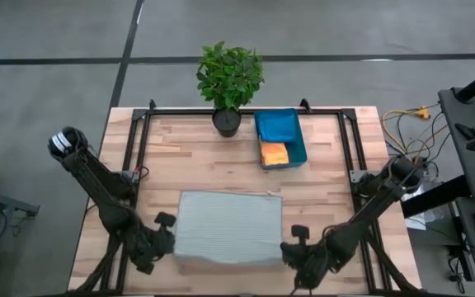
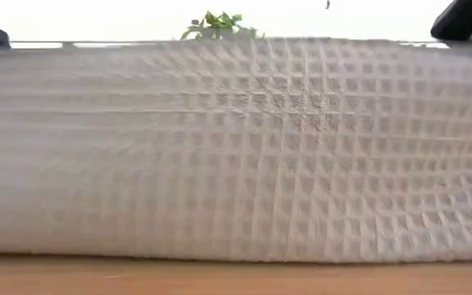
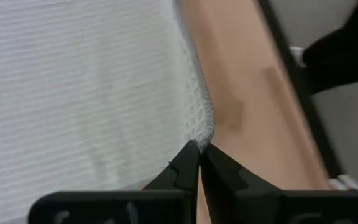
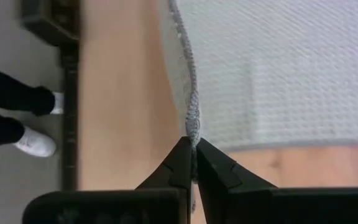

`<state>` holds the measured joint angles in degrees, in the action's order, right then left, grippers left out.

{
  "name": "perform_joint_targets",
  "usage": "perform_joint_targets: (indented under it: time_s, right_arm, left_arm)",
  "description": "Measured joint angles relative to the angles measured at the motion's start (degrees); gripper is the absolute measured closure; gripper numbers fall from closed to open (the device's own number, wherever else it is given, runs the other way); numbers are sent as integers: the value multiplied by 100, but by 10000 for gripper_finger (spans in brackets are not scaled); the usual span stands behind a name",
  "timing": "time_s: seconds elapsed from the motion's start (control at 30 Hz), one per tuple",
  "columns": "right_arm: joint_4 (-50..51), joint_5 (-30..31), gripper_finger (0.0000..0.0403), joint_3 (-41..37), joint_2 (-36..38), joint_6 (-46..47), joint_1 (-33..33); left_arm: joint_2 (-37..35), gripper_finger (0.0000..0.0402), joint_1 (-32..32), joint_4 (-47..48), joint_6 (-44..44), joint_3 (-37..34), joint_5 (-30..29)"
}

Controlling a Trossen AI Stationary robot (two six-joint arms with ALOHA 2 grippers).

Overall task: Fold microfiber towels
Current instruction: Fold the gray microfiber towel

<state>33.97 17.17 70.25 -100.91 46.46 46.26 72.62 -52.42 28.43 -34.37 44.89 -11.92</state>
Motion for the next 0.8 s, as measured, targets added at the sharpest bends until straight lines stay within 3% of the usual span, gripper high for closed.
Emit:
perform_joint_targets:
  time_s: [0.4,0.6,0.8]
  right_arm:
    - [-528,-66,394,-1368,1170,13,-837]
    - [-799,-348,394,-1706,1323,-79,-1257]
    - [-813,-433,394,-1848,1281,-325,-1590]
  left_arm:
    - [-141,401,449,832,-109,-317,-608]
    - [-149,401,532,1233,-289,-416,-1218]
    - [-153,401,682,1518,-280,-478,-1314]
